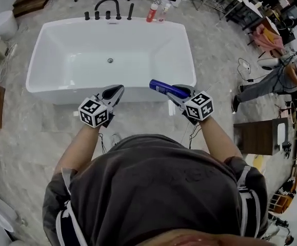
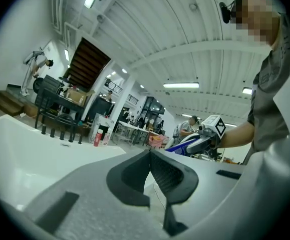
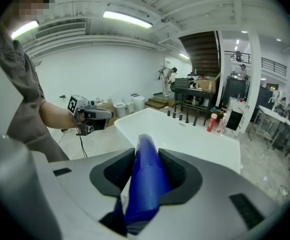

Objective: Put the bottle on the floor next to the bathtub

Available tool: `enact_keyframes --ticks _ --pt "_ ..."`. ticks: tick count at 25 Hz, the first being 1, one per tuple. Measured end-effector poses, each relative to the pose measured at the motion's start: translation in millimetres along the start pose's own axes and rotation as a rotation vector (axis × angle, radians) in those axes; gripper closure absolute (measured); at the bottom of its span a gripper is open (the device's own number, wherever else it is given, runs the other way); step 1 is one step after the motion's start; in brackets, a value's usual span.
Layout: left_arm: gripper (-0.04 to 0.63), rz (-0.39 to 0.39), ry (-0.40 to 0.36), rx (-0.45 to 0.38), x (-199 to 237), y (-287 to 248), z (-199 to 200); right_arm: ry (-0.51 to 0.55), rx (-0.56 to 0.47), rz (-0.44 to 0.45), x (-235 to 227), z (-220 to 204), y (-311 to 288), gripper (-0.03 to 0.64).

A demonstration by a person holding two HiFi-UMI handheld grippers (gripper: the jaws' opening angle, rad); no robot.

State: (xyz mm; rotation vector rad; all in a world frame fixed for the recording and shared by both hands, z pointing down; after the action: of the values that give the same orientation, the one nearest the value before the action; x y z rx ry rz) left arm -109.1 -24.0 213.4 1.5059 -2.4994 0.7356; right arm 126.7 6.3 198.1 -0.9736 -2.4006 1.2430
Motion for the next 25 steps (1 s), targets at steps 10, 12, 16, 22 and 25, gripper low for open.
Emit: enact_keyframes --ticks 10,12,16,22,25 --pt "0.589 0.088 0.054 0.068 14.5 -43.7 -60.2 0.125 0.255 0.013 -46.4 -72.4 -66.2 0.480" --pt "0.589 0.124 0.087 0.093 7.6 -59.2 -80.0 0.174 0.301 0.048 -56.8 -97.6 -85.8 0.479" --pt "0.589 0.157 0.156 0.136 4.2 -105.3 -120.5 0.266 0.387 0.101 -81.9 -142.3 -140.1 0.480" --pt "0.589 0.180 0.224 0.218 19.8 -178.4 -202.3 0.371 0.525 0.135 -101.9 -218.7 -245.0 0.480" --pt "0.589 0.173 0.254 0.256 32.5 -210.9 -243.9 0.413 0.596 0.126 -107.7 -263.3 -294.8 0.479"
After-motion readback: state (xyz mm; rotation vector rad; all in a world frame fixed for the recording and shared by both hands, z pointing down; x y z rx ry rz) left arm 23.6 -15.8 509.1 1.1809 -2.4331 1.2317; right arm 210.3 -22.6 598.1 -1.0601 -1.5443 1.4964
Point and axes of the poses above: the fingertips, and each gripper's own axes: y backward along the fingers, x to its left, z out of its top, the point moved 3 cm from there along y, backward along the fingers, and after that the axes turned 15 degrees about x, right-handed, at the moved point
